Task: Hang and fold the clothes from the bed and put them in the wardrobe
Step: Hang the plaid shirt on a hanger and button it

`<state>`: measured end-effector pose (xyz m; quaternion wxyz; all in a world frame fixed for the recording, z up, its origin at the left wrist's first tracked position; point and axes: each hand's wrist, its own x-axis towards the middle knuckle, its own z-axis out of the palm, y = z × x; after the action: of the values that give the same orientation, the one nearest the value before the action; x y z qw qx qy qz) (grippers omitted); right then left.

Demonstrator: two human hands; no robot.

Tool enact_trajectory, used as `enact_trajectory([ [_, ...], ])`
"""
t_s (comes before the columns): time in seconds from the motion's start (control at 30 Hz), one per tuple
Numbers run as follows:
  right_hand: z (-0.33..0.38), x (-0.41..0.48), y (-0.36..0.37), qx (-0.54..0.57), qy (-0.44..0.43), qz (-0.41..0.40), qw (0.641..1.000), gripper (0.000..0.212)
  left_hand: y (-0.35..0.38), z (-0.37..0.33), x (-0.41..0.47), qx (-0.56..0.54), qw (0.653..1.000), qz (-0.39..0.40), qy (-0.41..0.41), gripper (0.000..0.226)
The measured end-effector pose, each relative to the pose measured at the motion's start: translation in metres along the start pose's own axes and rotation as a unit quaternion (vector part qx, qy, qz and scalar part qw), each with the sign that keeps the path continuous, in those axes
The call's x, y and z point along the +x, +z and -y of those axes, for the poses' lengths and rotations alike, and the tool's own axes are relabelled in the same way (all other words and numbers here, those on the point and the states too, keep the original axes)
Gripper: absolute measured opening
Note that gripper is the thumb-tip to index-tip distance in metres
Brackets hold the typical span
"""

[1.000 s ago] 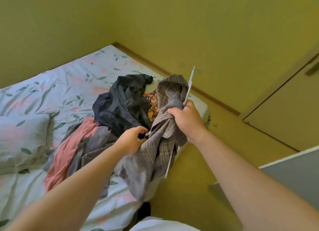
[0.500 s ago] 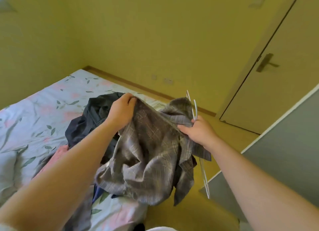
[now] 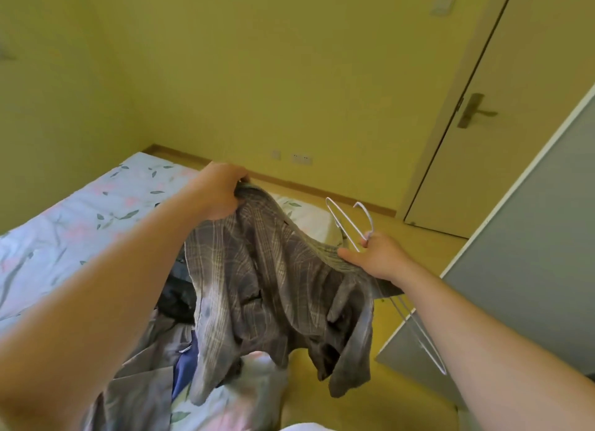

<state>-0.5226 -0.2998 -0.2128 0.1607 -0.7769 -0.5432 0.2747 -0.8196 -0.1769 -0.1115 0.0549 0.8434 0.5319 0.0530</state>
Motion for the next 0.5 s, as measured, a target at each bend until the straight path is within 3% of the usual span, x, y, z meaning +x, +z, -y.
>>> enact_trajectory([
  [0.07,-0.001,-0.003,-0.003,0.051,-0.007,0.031,0.998,0.054,0.007,0.009,0.004,0.037,0.999,-0.003,-0.018,0.006],
  [0.17,0.003,-0.01,-0.008,0.044,-0.043,0.16,0.985,0.059,0.022,0.024,0.008,0.014,0.999,0.007,-0.05,0.017],
  [0.23,0.006,-0.014,-0.01,-0.033,-0.078,0.236,0.968,0.096,0.028,0.029,0.01,-0.075,0.995,0.011,-0.064,0.009],
  [0.3,0.006,-0.012,-0.01,-0.048,-0.082,0.274,0.957,0.108,0.03,0.032,0.012,-0.147,0.986,0.018,-0.079,0.01],
  [0.43,-0.001,-0.001,-0.01,-0.038,-0.076,0.221,0.972,0.06,0.029,0.039,0.016,-0.127,0.982,0.072,-0.12,0.005],
  [0.5,-0.006,0.005,-0.013,-0.039,-0.061,0.186,0.98,0.053,0.031,0.043,0.016,-0.121,0.979,0.11,-0.119,0.006],
])
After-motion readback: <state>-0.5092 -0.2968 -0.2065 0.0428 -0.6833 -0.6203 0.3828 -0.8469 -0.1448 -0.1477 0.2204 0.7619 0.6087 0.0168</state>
